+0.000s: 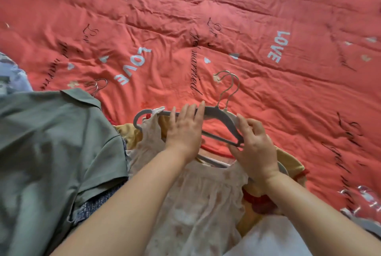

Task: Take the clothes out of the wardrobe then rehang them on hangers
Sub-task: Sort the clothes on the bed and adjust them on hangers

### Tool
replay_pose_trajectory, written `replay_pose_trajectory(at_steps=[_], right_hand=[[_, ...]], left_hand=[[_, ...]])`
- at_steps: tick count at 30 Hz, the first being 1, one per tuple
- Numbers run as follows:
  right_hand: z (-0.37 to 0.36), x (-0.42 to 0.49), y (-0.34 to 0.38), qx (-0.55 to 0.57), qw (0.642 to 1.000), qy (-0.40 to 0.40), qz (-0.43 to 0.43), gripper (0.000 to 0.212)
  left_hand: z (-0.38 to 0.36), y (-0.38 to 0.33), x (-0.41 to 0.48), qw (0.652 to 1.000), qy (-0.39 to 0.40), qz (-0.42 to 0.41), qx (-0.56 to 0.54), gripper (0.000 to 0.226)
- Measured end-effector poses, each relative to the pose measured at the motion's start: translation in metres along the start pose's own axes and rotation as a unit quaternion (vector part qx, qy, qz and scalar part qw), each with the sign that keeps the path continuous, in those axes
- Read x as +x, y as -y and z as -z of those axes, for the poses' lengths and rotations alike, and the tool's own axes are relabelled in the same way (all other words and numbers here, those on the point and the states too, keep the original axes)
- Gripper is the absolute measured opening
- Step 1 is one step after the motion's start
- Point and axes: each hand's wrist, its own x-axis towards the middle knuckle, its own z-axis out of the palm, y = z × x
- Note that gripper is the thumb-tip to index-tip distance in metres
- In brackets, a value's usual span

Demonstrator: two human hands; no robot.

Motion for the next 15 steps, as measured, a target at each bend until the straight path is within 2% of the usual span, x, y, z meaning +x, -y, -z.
replay_pose_trajectory(at_steps=[4, 9, 12, 15], right_hand=[[0.049, -0.005, 0.034, 0.011, 0.999, -0.035, 0.012, 0.091], [0.113, -0.017, 0.087, 0.021, 0.997, -0.061, 0.050, 0.095], [0.143, -0.021, 0.122, 0.027, 0.992, -0.078, 0.096, 0.096], [0.173, -0.021, 0.159, 0.044, 0.986, -0.099, 0.128, 0.095]], left_hand=[[0.049, 0.004, -0.019, 0.999, -0.043, -0.014, -0.021, 0.083], [0.122, 0.014, -0.069, 0.997, -0.061, -0.034, -0.028, 0.083], [0.157, 0.029, -0.107, 0.990, -0.134, -0.047, -0.024, 0.092], [0.190, 0.043, -0.141, 0.967, -0.249, -0.048, -0.027, 0.095]])
